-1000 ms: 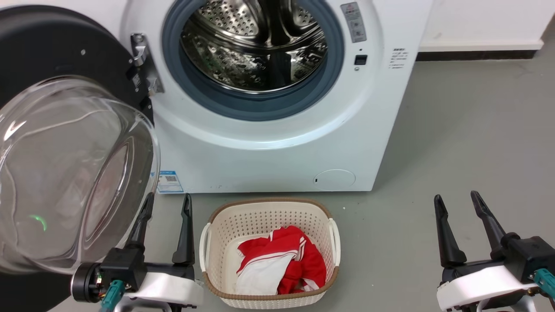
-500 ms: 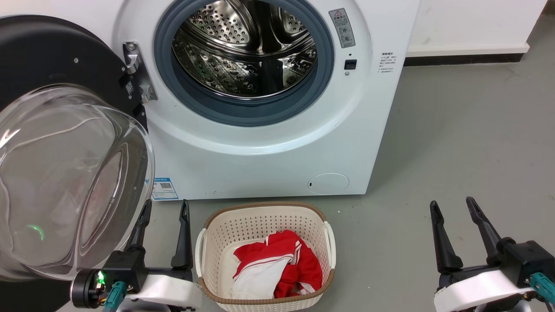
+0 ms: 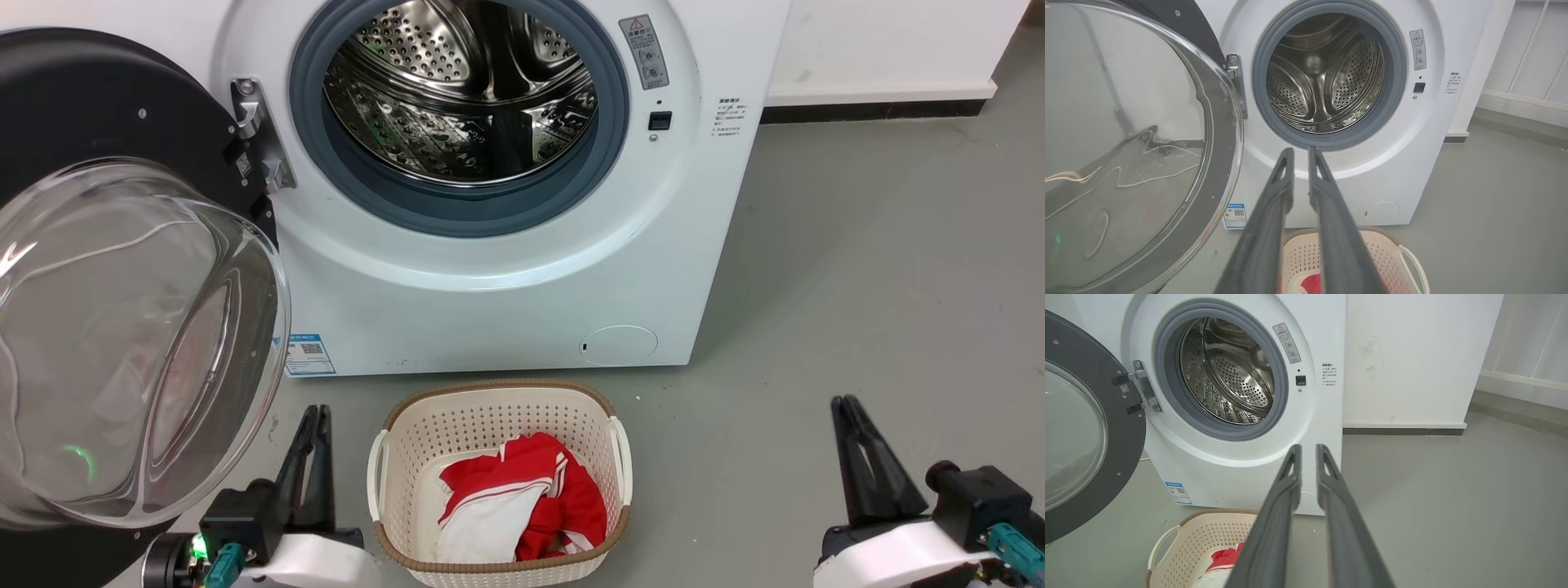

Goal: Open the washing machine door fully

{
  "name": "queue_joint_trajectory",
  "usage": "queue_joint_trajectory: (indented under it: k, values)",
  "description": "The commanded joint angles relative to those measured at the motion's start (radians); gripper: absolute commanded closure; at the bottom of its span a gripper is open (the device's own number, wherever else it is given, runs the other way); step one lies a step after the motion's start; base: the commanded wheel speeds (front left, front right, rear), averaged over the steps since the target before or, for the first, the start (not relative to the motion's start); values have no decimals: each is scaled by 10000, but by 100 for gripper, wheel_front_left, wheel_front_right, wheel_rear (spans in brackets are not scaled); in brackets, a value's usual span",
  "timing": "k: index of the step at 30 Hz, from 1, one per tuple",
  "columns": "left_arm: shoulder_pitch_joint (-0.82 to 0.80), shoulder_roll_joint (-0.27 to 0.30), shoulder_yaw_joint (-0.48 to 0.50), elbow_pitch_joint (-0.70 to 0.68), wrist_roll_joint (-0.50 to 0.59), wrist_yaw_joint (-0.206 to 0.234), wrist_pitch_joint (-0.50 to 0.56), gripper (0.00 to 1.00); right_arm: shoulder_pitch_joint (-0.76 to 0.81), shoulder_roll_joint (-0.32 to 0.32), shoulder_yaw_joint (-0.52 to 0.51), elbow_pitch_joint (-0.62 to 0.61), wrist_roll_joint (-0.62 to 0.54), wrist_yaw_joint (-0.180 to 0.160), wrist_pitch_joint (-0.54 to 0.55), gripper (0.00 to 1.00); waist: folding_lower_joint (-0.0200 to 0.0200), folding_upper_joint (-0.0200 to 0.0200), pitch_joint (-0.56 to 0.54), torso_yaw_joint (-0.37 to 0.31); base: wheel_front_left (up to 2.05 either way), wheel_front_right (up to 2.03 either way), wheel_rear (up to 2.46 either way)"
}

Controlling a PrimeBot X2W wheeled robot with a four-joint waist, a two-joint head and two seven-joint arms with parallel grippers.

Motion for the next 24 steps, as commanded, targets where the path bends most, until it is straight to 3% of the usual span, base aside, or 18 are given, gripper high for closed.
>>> queue_joint_trajectory:
  k: [1,24]
  values:
    - [-158,5,79,-35,-270,-29,69,100,-27,-1,30,-104,298,0,-7,100,1,0,1,4,0,0,0]
    - [-522,-91,575,388,-4913,-459,1207,100,-658,-268,2,796,5292,-1,485,100,1,0,24,71,0,0,0]
